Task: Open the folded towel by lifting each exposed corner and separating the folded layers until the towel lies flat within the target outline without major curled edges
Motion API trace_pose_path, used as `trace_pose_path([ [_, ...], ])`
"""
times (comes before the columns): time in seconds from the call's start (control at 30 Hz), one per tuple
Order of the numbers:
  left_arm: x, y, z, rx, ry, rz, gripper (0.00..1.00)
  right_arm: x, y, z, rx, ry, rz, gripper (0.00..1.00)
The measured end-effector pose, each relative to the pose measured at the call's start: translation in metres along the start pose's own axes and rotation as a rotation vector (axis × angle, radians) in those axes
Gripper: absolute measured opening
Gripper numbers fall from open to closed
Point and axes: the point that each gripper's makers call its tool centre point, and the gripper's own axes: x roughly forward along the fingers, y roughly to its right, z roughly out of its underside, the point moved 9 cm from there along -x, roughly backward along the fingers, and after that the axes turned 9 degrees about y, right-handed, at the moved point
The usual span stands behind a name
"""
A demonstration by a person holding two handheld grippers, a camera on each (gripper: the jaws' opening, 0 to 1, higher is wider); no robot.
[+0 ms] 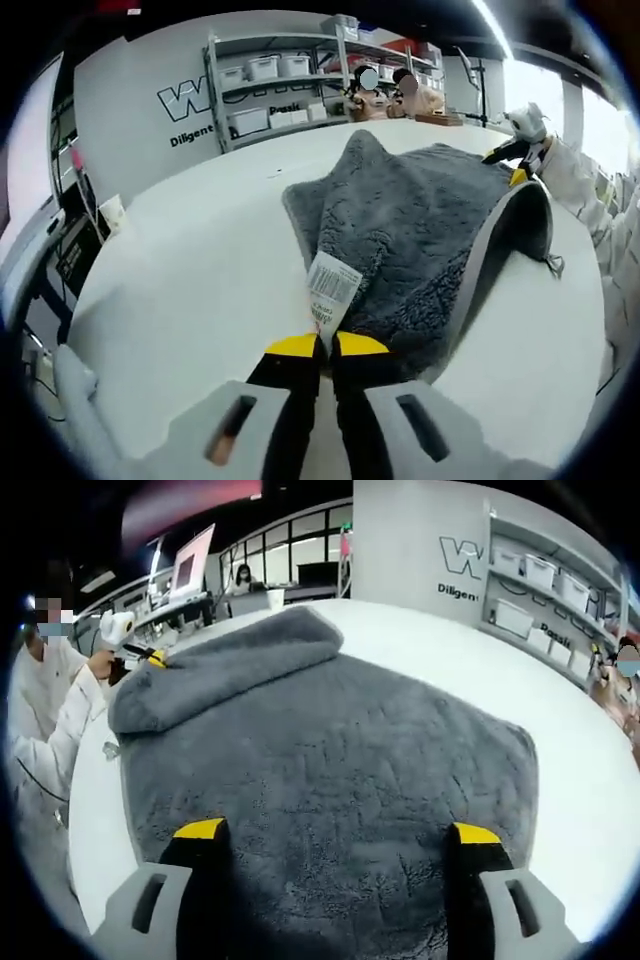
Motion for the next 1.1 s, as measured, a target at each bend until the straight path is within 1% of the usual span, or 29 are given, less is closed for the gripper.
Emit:
trace_pose_path([
  [0.27,-0.005,-0.002,0.001,0.021,-0.024,-0.013,0.04,-0.005,0.006,0.003,0.006,-0.011,0.011,0.89],
  [0.47,-0.012,-0.003,0.002,0.045,-0.055,-0.032,0.04,-0.007,0.007,0.003,0.004,-0.012,0.007,0.89],
  [0.63,-0.013,-0.003,0.002,0.064,-0.064,-0.032,0.04,-0.007,0.007,0.002,0.029,-0.001,-0.008,0.93],
  [0.7,-0.013,-0.003,0.002,0.070,-0.058,-0.034,0.05,-0.009,0.006,0.000,0.052,0.018,-0.023,0.95],
  [0.8,-0.015,-0.004,0.004,0.053,-0.037,-0.036,0.08,-0.010,0.007,-0.002,0.062,0.038,-0.019,0.98],
  [0.9,-0.018,-0.004,0.005,0.021,-0.013,-0.036,0.12,-0.010,0.008,-0.002,0.056,0.036,-0.007,0.99],
  [1.0,-0.021,-0.003,0.005,-0.004,0.008,-0.037,0.16,-0.009,0.007,-0.004,0.060,0.041,-0.015,0.99],
  [1.1,-0.024,0.001,0.004,-0.027,0.031,-0.026,0.23,-0.008,0.006,-0.004,0.050,0.034,-0.013,0.99],
])
